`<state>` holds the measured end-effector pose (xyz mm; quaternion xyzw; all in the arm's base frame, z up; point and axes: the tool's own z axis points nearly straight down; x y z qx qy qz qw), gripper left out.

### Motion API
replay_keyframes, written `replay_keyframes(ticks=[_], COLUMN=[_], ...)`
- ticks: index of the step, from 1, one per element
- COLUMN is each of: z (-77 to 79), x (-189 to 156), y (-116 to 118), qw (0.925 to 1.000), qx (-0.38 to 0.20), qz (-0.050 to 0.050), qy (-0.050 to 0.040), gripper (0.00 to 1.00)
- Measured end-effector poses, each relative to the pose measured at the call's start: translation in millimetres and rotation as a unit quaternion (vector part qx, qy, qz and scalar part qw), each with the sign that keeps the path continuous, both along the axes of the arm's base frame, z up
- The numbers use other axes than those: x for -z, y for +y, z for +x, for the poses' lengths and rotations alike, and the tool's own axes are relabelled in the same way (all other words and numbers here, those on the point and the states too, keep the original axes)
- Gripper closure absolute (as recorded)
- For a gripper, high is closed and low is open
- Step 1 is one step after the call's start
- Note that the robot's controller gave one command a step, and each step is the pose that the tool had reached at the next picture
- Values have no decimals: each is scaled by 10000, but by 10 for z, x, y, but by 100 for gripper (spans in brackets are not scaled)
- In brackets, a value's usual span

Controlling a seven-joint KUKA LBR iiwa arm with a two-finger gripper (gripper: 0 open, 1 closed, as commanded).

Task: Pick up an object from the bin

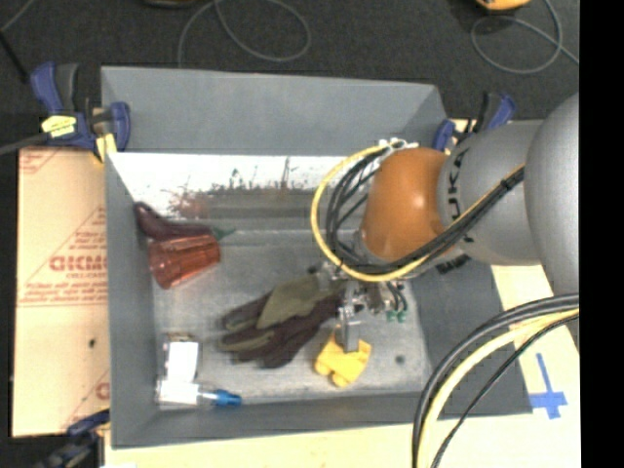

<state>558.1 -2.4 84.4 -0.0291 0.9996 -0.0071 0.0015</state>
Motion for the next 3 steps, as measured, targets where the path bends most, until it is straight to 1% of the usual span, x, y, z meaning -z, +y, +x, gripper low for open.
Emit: replay_keyframes(ticks=[3], z=[0], x=[0], y=[1], qw=[10000], qx=[-12], qz=[0], qy=[0], gripper=[100])
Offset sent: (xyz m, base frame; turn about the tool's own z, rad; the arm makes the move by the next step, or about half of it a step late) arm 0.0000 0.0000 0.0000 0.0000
